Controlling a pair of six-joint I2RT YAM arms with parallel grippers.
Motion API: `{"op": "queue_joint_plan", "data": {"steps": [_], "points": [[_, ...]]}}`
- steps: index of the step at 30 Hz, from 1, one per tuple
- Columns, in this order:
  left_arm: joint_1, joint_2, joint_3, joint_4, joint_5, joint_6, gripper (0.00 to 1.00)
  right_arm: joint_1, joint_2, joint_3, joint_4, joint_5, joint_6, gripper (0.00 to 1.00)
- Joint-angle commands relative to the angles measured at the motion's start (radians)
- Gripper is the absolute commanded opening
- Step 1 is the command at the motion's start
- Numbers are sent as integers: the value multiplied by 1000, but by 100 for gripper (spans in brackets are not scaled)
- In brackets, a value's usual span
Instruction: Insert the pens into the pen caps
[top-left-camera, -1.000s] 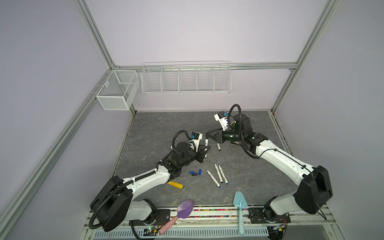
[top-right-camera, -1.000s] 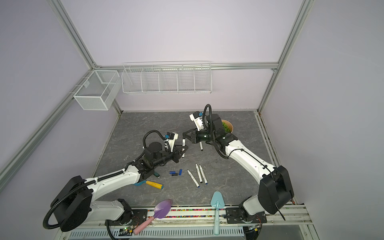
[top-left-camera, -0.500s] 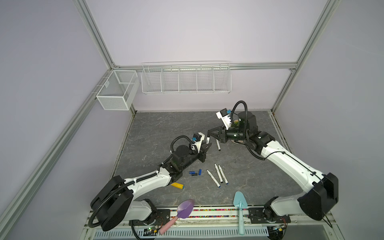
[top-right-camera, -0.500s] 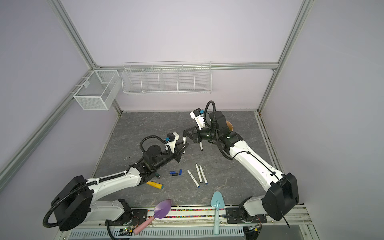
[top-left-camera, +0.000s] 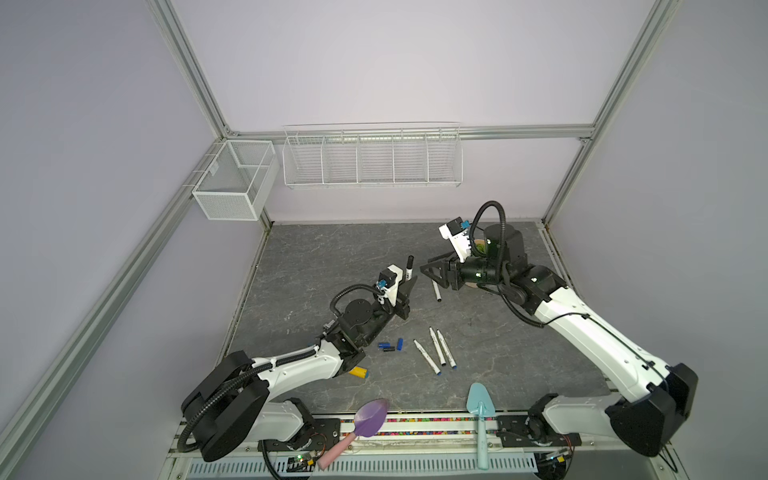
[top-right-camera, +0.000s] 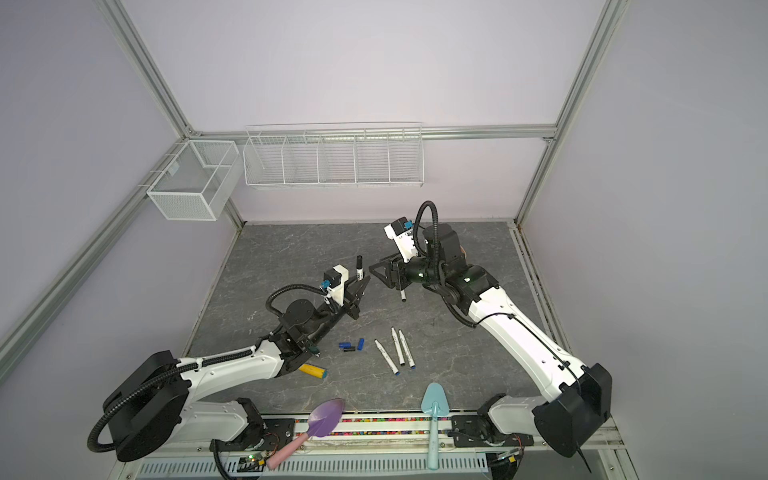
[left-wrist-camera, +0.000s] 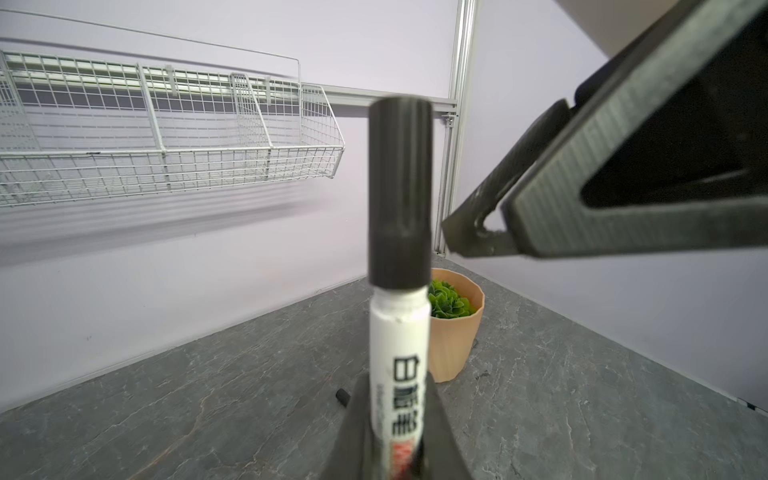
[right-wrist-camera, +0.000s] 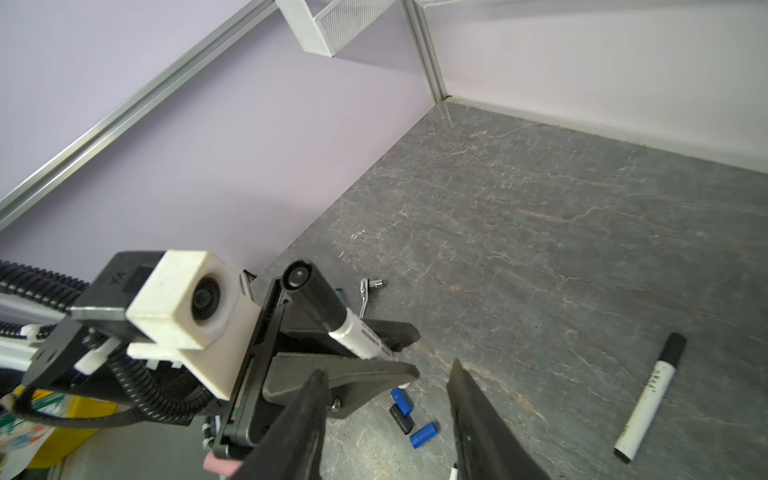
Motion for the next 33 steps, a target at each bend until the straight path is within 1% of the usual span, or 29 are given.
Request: {"op": "queue_joint_plan", "data": {"steps": [1,4,5,10,17,19,21,22,24,27,30,33], "points": [[-34,12,-24,89,-54,98,0,0,-38,36,23,81,-46,52],[-82,20,-27,101,-87,198,0,11,-23,65,16,52,-59,52],[-91,26,-28,112,-97,204,0,18,-14,76,11,42,-63,53],[-93,41,-18,117,-84,150,0,90,45,130,-9,41,-83,52],[-93,45,2,98,-84,130,0,151,88,128,-17,69,-77,50],[-93,44,3,95,-82,125,0,152,95,123,-15,77,-72,46],[-93,45,5,93,-82,121,0,151,100,122,-15,89,-72,40],[-93,44,5,92,-83,117,0,151,101,121,-15,91,-74,36],[-93,40,8,86,-79,110,0,151,106,118,-12,95,-68,23],[-93,32,18,79,-78,93,0,144,116,112,-12,81,-52,13],[-93,15,39,83,-76,50,0,126,129,103,-14,50,-21,8],[-90,-5,71,92,-62,-28,0,93,149,95,-24,20,22,7]]}}
